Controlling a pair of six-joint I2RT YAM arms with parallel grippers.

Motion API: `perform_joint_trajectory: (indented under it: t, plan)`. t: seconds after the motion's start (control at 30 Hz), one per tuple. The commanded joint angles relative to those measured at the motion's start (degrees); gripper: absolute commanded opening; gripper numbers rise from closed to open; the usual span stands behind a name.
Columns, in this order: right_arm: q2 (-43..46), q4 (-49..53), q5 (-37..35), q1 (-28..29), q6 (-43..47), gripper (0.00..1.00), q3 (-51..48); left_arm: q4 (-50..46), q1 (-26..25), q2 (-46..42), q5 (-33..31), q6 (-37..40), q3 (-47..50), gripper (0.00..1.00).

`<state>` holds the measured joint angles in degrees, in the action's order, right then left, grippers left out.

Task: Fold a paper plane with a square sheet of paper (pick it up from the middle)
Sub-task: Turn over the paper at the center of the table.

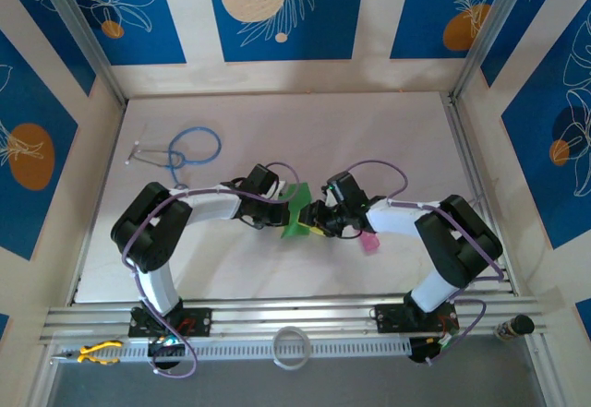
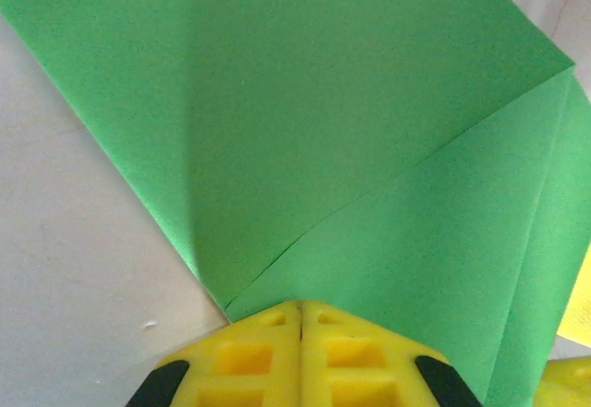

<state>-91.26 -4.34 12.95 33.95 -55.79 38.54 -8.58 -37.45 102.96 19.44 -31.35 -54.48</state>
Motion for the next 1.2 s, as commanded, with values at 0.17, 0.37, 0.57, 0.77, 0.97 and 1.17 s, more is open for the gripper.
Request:
perform_joint_trajectory:
  t: [0.17,0.37,0.57,0.77,0.97,1.17]
  plan:
    - [2.03,-7.73,5.96,-2.52,1.96,0.54,-2.34,-1.53,0.4,1.14,0.0,0.32,1.13,0.05]
    - [0.78,-8.37,7.0,-4.44,2.24,0.54,-1.47,-1.59,0.45,1.1,0.2,0.24,1.06,0.05]
    - [-1.69,-7.53,7.39,-5.19,2.22,0.54,0.21,-1.48,0.4,0.69,0.25,0.11,1.04,0.05]
    - [-3.78,-8.13,7.56,-5.47,2.11,0.49,0.96,-0.61,0.44,0.49,0.6,-0.53,1.37,0.05]
    - [-5.27,-8.57,6.38,-5.9,1.65,0.4,1.33,-0.08,0.45,0.16,0.68,-1.03,1.62,0.05]
    - [-6.69,-9.02,6.3,-6.09,2.0,0.34,1.88,0.47,0.38,-0.43,0.74,-1.08,1.51,0.05]
